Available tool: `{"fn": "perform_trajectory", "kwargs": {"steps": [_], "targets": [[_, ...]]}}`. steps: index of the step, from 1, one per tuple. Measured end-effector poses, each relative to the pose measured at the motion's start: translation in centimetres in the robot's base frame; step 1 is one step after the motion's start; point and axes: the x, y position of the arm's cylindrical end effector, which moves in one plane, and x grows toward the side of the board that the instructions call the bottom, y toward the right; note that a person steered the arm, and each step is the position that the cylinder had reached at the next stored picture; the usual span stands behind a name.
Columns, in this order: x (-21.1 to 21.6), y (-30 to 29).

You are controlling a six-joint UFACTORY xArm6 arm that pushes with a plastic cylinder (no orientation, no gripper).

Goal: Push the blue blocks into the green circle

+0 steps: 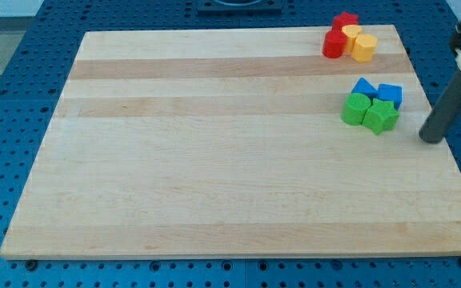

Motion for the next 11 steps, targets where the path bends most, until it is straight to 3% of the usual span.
{"fn": "perform_trajectory", "kwargs": {"steps": [4, 7, 11], "targets": [[-6.5, -1.8], [-7.2, -5.2], [-3.4, -8.2]]}}
